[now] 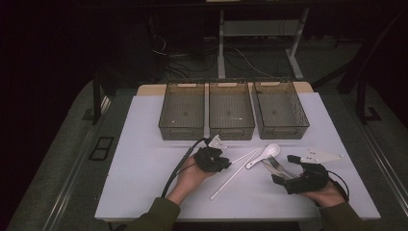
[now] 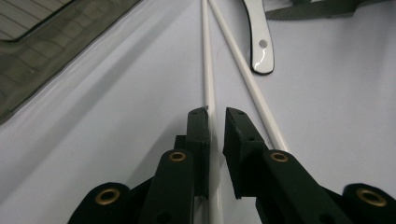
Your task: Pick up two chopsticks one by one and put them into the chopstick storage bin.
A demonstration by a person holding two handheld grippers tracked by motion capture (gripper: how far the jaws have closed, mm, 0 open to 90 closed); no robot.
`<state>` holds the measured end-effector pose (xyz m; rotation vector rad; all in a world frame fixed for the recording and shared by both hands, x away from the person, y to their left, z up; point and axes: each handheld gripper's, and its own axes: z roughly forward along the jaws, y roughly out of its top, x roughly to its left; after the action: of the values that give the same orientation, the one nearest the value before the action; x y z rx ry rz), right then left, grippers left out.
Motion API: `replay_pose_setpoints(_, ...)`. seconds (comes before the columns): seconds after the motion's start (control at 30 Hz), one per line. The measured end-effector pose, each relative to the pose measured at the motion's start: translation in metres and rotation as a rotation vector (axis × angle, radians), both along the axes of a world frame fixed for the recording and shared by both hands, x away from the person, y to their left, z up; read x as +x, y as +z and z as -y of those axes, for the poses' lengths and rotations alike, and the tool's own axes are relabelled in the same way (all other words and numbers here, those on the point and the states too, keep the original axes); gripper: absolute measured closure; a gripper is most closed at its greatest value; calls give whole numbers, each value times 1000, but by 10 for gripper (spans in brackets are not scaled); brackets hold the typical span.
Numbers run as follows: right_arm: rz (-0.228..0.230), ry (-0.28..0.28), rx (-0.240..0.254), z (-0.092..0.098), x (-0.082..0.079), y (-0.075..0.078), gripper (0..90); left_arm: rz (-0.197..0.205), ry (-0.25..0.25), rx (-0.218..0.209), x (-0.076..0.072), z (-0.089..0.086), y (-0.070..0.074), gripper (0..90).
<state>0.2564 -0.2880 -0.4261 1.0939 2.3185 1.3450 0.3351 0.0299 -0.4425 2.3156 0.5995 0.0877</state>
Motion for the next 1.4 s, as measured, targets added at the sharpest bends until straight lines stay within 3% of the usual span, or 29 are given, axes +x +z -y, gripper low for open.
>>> replay_pose_setpoints(0.47, -2, 0, -1, 0, 0, 0, 30, 4, 40, -10, -5, 3, -5, 830)
replay_pose_setpoints(0.83, 1, 1, -4, -1, 0, 0, 31, 38, 38, 33, -8, 6, -3, 846)
replay_pose_setpoints(0.97, 0, 1, -3, 0, 0, 0, 31, 16, 43, 23, -7, 5, -2, 847)
replay_pose_setpoints(1.4, -4, 10, 2, -4, -1, -3, 30, 30, 16, -5, -6, 2, 8, 847)
